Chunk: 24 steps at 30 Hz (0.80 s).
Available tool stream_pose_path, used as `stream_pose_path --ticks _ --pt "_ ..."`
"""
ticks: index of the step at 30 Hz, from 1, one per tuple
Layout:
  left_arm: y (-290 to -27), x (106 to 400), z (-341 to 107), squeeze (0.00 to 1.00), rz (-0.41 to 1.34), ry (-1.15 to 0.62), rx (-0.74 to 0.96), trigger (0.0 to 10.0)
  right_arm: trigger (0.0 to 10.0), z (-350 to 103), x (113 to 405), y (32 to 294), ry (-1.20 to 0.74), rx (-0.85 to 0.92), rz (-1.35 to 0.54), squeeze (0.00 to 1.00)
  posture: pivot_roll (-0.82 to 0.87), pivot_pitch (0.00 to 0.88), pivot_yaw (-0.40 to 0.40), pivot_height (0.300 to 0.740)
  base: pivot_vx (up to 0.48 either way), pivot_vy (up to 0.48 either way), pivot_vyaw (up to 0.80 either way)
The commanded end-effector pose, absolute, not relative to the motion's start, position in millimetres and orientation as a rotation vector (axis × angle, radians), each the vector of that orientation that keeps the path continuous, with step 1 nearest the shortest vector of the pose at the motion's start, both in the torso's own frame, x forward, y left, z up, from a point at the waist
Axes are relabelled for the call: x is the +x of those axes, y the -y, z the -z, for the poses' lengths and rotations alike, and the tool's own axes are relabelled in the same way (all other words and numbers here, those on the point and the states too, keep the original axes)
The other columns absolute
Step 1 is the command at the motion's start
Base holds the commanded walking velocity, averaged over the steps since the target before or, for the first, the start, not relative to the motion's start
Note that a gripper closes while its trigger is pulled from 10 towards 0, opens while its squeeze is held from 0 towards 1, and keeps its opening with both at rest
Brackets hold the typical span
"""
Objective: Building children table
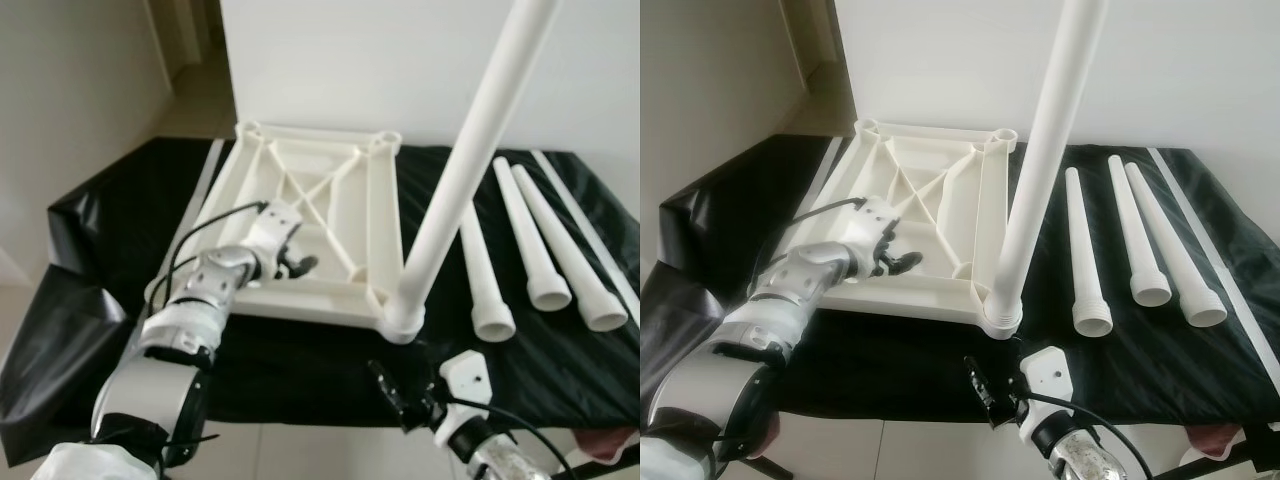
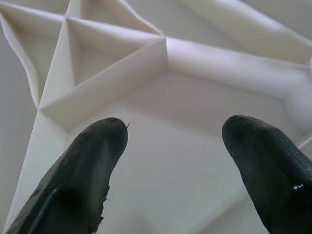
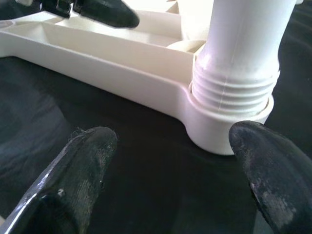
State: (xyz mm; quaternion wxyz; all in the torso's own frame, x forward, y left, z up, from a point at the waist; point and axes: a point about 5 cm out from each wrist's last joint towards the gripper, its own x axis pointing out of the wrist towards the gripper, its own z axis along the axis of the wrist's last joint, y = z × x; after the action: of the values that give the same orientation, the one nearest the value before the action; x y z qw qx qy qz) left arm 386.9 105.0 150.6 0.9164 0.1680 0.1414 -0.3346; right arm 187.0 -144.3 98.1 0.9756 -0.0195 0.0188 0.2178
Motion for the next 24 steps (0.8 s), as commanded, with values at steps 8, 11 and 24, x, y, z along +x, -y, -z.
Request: stream_pose_path --ticks 8,11,24 --pt "-112.0 382.2 -143.8 0.00 0.812 -0.363 0.355 10.0 10.0 -100.0 186.2 147.5 -0.014 -0.043 -0.447 0.00 -0.04 0.000 0.049 0.740 0.000 0.000 0.00" --pt "-111.8 381.9 -148.3 0.00 0.853 -0.347 0.293 10.0 10.0 -99.5 186.0 147.3 -0.014 -0.042 -0.450 0.00 -0.04 0.000 0.049 0.740 0.000 0.000 0.00" --pt "-111.8 374.4 -159.0 0.00 1.046 -0.279 0.133 10.0 10.0 -100.1 189.8 147.1 -0.002 -0.047 -0.464 0.00 -0.04 0.000 0.040 0.740 0.000 0.000 0.00"
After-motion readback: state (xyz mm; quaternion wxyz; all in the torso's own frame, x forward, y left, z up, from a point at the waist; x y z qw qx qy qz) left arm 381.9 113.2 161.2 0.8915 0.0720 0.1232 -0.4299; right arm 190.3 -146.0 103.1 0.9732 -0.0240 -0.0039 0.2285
